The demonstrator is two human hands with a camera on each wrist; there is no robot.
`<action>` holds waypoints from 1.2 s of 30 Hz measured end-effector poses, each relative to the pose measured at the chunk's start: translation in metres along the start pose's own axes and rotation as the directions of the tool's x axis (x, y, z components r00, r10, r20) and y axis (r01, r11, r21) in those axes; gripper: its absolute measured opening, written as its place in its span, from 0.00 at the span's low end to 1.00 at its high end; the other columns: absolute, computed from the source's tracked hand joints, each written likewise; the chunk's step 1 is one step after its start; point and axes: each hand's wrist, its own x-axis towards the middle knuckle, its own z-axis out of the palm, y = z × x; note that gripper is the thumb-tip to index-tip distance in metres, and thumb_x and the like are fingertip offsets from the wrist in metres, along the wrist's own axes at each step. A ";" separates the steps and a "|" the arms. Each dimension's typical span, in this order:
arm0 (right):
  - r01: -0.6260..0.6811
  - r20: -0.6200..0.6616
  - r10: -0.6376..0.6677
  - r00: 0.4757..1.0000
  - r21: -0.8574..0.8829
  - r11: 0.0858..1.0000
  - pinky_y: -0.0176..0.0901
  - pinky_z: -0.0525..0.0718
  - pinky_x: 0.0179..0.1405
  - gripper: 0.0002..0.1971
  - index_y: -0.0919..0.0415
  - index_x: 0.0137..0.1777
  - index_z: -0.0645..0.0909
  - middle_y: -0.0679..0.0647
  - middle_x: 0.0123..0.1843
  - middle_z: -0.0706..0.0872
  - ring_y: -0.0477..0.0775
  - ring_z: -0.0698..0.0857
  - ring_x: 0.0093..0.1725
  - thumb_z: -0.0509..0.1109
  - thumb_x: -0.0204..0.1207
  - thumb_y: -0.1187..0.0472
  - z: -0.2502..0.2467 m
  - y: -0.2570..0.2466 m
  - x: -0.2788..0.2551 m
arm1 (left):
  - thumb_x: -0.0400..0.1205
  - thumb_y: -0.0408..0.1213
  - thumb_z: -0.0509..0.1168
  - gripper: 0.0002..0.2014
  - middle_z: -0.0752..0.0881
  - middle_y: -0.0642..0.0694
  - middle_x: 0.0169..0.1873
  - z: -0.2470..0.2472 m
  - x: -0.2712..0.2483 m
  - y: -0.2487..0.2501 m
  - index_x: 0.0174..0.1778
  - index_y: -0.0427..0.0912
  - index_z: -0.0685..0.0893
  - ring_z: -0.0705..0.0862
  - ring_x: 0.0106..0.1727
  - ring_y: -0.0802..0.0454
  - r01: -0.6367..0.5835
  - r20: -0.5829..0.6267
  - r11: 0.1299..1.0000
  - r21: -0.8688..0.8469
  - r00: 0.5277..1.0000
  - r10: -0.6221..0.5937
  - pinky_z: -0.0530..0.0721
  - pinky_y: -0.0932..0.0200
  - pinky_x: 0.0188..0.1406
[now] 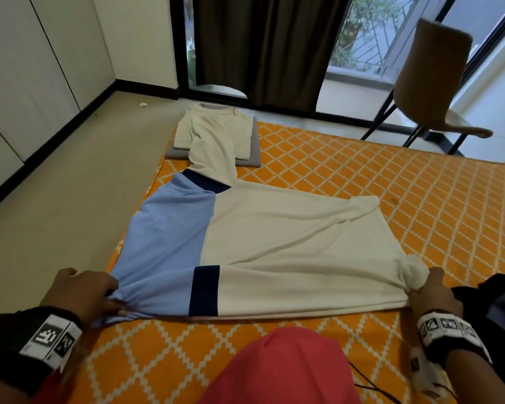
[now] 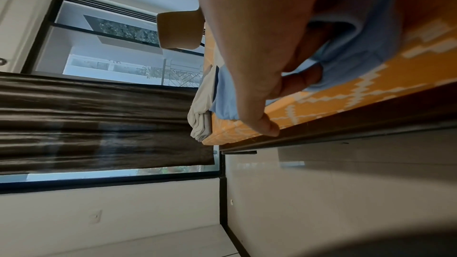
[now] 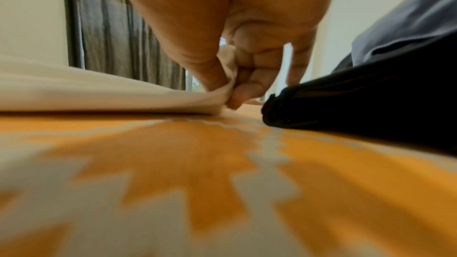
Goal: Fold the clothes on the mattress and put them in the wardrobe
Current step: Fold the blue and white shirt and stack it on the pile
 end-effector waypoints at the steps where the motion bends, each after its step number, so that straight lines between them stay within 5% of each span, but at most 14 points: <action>1: 0.002 -0.055 -0.008 0.998 -0.107 0.994 0.59 0.78 0.47 0.24 0.59 0.67 0.62 0.65 0.44 0.79 0.68 0.81 0.45 0.69 0.77 0.59 -0.002 0.001 -0.007 | 0.74 0.70 0.63 0.24 0.75 0.55 0.33 0.001 -0.003 -0.002 0.35 0.53 0.69 0.82 0.60 0.62 0.010 0.015 0.999 -0.036 1.000 -0.009 0.67 0.55 0.60; 3: 0.044 -0.168 -0.097 0.981 -0.292 0.956 0.64 0.72 0.64 0.29 0.56 0.77 0.61 0.67 0.66 0.73 0.70 0.75 0.64 0.65 0.77 0.57 -0.002 0.001 -0.019 | 0.66 0.77 0.63 0.26 0.81 0.58 0.41 0.001 -0.005 -0.004 0.44 0.59 0.74 0.84 0.58 0.54 -0.012 -0.122 0.980 -0.198 0.992 -0.012 0.69 0.48 0.60; 5: 0.307 -0.236 -0.373 0.897 -0.275 0.911 0.66 0.68 0.71 0.29 0.59 0.79 0.67 0.67 0.76 0.69 0.71 0.69 0.73 0.61 0.79 0.50 0.009 -0.012 -0.034 | 0.65 0.80 0.57 0.33 0.84 0.51 0.41 0.004 -0.002 0.009 0.49 0.55 0.80 0.86 0.44 0.42 -0.194 -0.499 0.940 -0.281 0.866 0.029 0.77 0.46 0.43; 6: 0.510 -0.251 -0.561 0.788 -0.243 0.825 0.67 0.68 0.71 0.31 0.61 0.77 0.70 0.67 0.76 0.70 0.70 0.70 0.73 0.59 0.78 0.44 0.023 -0.021 -0.043 | 0.68 0.79 0.54 0.36 0.84 0.46 0.39 0.002 -0.001 0.024 0.48 0.48 0.83 0.85 0.38 0.39 -0.290 -0.620 0.917 -0.274 0.782 0.063 0.80 0.47 0.36; 8: 0.857 -0.132 -0.887 0.441 -0.230 0.461 0.60 0.63 0.75 0.33 0.59 0.79 0.67 0.61 0.80 0.67 0.64 0.68 0.76 0.52 0.80 0.38 0.059 -0.047 -0.074 | 0.75 0.76 0.50 0.40 0.86 0.39 0.47 0.002 0.001 0.067 0.55 0.41 0.84 0.86 0.44 0.37 -0.429 -0.671 0.873 -0.234 0.721 0.174 0.85 0.46 0.38; 10: 0.960 0.048 -0.986 0.158 -0.241 0.142 0.51 0.53 0.80 0.32 0.56 0.85 0.55 0.54 0.86 0.56 0.56 0.58 0.83 0.50 0.84 0.43 0.087 -0.066 -0.100 | 0.74 0.77 0.48 0.45 0.81 0.38 0.66 0.020 0.002 0.109 0.72 0.42 0.75 0.81 0.64 0.35 -0.453 -0.542 0.871 -0.190 0.788 0.292 0.83 0.36 0.55; 11: 0.970 0.079 -0.990 0.116 -0.222 0.096 0.48 0.51 0.81 0.32 0.56 0.86 0.50 0.53 0.87 0.53 0.53 0.55 0.84 0.52 0.84 0.49 0.093 -0.072 -0.106 | 0.73 0.78 0.48 0.48 0.76 0.39 0.73 0.032 0.001 0.122 0.78 0.44 0.70 0.75 0.71 0.36 -0.430 -0.465 0.884 -0.183 0.830 0.308 0.78 0.31 0.62; 16: 0.977 0.101 -0.972 0.212 -0.029 0.210 0.42 0.48 0.84 0.31 0.56 0.86 0.54 0.56 0.86 0.60 0.51 0.55 0.85 0.55 0.85 0.47 0.087 -0.067 -0.094 | 0.77 0.76 0.47 0.46 0.62 0.45 0.83 0.067 0.003 0.124 0.83 0.46 0.64 0.59 0.83 0.42 -0.460 -0.437 0.869 -0.182 0.830 0.347 0.55 0.35 0.75; 22: 0.914 0.073 -0.912 0.403 0.019 0.406 0.37 0.47 0.83 0.35 0.44 0.86 0.47 0.54 0.84 0.60 0.52 0.58 0.83 0.53 0.82 0.38 0.070 -0.048 -0.060 | 0.80 0.74 0.46 0.44 0.65 0.46 0.82 0.073 0.009 0.107 0.83 0.45 0.64 0.58 0.83 0.46 -0.400 -0.446 0.891 -0.213 0.852 0.275 0.57 0.32 0.73; 25: 0.854 0.060 -0.853 0.519 -0.006 0.519 0.43 0.60 0.82 0.43 0.40 0.84 0.49 0.48 0.85 0.57 0.49 0.58 0.83 0.72 0.77 0.57 0.066 -0.036 -0.044 | 0.85 0.57 0.48 0.33 0.52 0.47 0.86 0.079 0.012 0.098 0.85 0.46 0.58 0.48 0.86 0.51 -0.425 -0.536 0.894 -0.145 0.793 0.290 0.55 0.37 0.75; 27: 0.760 0.073 -0.757 0.649 -0.039 0.648 0.46 0.63 0.80 0.47 0.44 0.84 0.52 0.46 0.86 0.54 0.50 0.56 0.84 0.69 0.70 0.74 0.061 -0.031 -0.040 | 0.76 0.40 0.57 0.39 0.45 0.49 0.86 0.081 0.016 0.095 0.86 0.48 0.54 0.51 0.86 0.51 -0.449 -0.602 0.889 -0.086 0.735 0.312 0.51 0.40 0.77; 30: 0.650 0.130 -0.637 0.760 -0.160 0.743 0.45 0.55 0.83 0.48 0.51 0.85 0.40 0.50 0.87 0.44 0.55 0.49 0.86 0.62 0.72 0.75 0.051 -0.024 -0.038 | 0.54 0.20 0.64 0.59 0.49 0.50 0.86 0.080 0.019 0.093 0.85 0.51 0.58 0.64 0.79 0.49 -0.403 -0.612 0.915 -0.014 0.727 0.311 0.55 0.35 0.74; 33: 0.597 0.119 -0.586 0.802 -0.203 0.776 0.49 0.50 0.84 0.42 0.57 0.86 0.39 0.58 0.87 0.45 0.60 0.48 0.86 0.59 0.77 0.71 0.050 -0.017 -0.030 | 0.41 0.14 0.76 0.68 0.68 0.49 0.81 0.070 0.017 0.091 0.81 0.58 0.69 0.67 0.77 0.45 -0.291 -0.542 0.956 -0.030 0.808 0.229 0.76 0.21 0.54; 36: 0.529 0.136 -0.511 0.849 -0.238 0.815 0.56 0.51 0.84 0.41 0.61 0.84 0.38 0.65 0.87 0.47 0.63 0.47 0.86 0.61 0.79 0.69 0.047 -0.008 -0.016 | 0.40 0.16 0.80 0.67 0.75 0.47 0.77 0.064 0.013 0.086 0.78 0.60 0.73 0.76 0.73 0.37 -0.222 -0.445 0.974 -0.044 0.877 0.180 0.75 0.15 0.44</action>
